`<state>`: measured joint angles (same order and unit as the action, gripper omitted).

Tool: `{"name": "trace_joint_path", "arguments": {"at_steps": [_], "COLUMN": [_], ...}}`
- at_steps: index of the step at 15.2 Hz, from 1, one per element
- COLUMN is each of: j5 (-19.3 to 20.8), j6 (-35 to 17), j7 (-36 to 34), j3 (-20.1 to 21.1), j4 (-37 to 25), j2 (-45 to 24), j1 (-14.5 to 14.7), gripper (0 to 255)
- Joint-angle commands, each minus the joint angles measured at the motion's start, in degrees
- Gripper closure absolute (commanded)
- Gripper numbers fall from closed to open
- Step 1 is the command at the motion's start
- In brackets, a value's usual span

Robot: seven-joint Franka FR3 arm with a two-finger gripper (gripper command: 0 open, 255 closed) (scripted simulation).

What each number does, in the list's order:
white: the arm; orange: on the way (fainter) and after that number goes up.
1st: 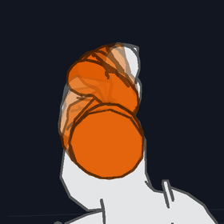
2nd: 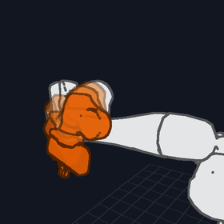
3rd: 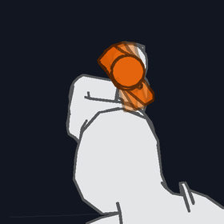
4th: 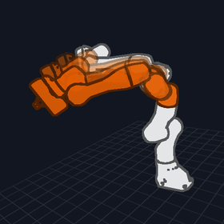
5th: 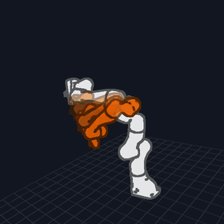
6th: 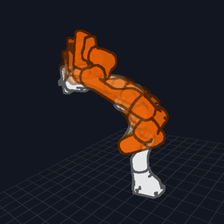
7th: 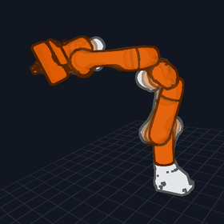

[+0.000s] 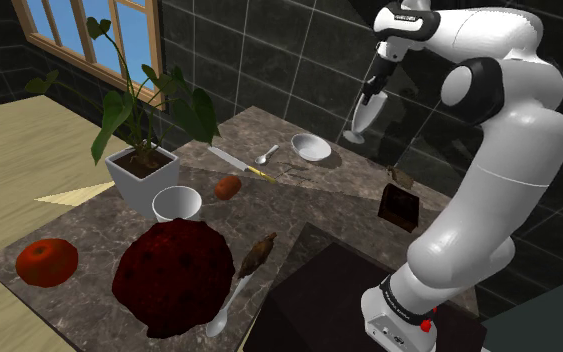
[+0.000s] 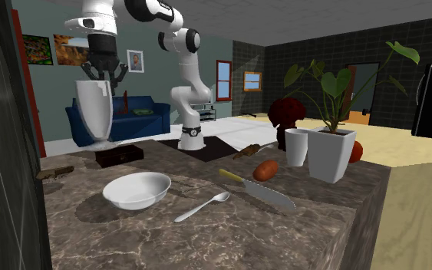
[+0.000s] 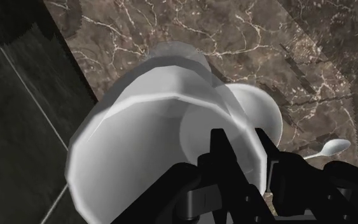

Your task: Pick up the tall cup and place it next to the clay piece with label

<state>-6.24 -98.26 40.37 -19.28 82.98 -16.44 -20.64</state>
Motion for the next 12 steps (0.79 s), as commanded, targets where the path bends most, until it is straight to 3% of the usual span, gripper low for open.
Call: {"name": "trace_joint_path", "arguments": {"at_steps": [1, 9, 12], "j5": [-0.7, -4.6, -4.6], "j6": [-0.8, -2.2, -4.5], "j7": [2.4, 11.2, 11.4], "j3": [-0.6, -2.1, -1.9], "j4": [-0.6, -8.4, -6.1], "j2": [-1.6, -11.6, -11.6], "j1": [-1.7, -9.5, -9.3], "gripper": [255, 255, 255]}}
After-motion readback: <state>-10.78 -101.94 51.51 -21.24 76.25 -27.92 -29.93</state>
